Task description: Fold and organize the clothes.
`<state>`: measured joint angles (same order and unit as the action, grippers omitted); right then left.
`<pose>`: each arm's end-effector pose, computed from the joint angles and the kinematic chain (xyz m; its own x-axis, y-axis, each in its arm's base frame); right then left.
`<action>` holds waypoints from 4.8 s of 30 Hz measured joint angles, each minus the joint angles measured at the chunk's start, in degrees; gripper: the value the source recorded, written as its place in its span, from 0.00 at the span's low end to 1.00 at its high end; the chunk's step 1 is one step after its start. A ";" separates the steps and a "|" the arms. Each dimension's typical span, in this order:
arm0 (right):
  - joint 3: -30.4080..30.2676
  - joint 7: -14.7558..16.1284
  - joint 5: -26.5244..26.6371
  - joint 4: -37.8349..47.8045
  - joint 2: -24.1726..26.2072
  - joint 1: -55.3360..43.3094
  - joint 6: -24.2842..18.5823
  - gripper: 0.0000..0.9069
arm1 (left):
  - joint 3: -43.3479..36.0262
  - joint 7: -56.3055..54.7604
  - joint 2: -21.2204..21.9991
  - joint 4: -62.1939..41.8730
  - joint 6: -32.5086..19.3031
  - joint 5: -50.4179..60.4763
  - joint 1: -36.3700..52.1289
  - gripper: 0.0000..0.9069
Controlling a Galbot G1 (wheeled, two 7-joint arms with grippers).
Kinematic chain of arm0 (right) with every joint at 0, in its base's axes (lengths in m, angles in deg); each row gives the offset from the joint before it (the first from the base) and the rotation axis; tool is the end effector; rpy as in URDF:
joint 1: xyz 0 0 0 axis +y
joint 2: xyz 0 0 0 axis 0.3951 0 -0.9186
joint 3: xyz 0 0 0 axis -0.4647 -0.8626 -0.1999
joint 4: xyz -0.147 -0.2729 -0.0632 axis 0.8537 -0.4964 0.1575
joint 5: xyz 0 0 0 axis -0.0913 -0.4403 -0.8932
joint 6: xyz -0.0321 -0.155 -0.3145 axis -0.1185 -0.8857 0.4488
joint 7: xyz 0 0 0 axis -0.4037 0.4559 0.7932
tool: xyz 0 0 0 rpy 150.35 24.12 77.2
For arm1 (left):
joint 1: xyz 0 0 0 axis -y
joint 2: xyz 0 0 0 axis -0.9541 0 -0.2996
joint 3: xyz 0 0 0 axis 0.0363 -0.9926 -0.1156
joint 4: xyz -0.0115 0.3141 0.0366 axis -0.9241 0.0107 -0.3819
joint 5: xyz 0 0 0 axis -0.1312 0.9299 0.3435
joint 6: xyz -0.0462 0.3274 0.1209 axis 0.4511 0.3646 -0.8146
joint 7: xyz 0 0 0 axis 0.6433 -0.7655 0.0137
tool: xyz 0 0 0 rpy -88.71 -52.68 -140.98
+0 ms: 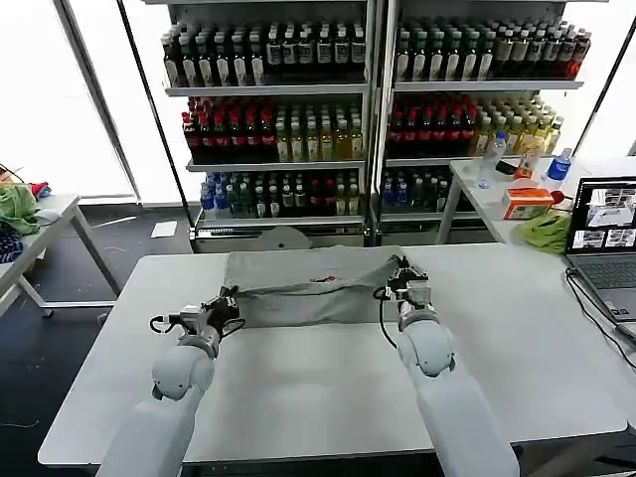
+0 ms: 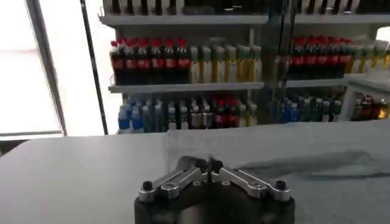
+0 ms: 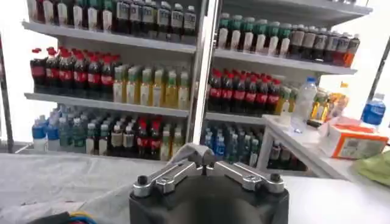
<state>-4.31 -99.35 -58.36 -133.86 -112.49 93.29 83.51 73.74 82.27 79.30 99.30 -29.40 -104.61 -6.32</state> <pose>0.4454 0.0403 -0.2444 -0.9740 0.0530 0.2201 0.0203 0.9887 -0.1483 0.4055 0.0411 -0.2804 -0.9356 0.0529 0.3491 0.0619 0.9980 0.0147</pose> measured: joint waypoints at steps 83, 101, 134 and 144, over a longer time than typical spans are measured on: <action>4.28 -7.93 11.50 -10.44 3.48 16.05 7.75 0.01 | 2.65 -1.40 -0.95 8.92 6.37 5.40 -10.95 0.02; 3.94 -6.92 11.48 -12.37 3.84 19.24 7.00 0.00 | 2.35 -0.59 -0.76 8.46 6.06 5.89 -11.66 0.00; 5.15 -10.64 12.75 -36.70 7.58 34.30 9.85 0.00 | 7.15 -2.32 -3.09 31.71 5.96 6.55 -30.79 0.00; 6.30 -11.64 12.74 -40.97 9.81 41.78 9.08 0.00 | 7.18 -3.61 -1.34 41.67 4.64 8.96 -42.86 0.00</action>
<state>2.00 -110.99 -45.62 -174.83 -102.68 135.07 92.59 80.92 78.66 77.96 140.97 -24.76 -95.66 -49.18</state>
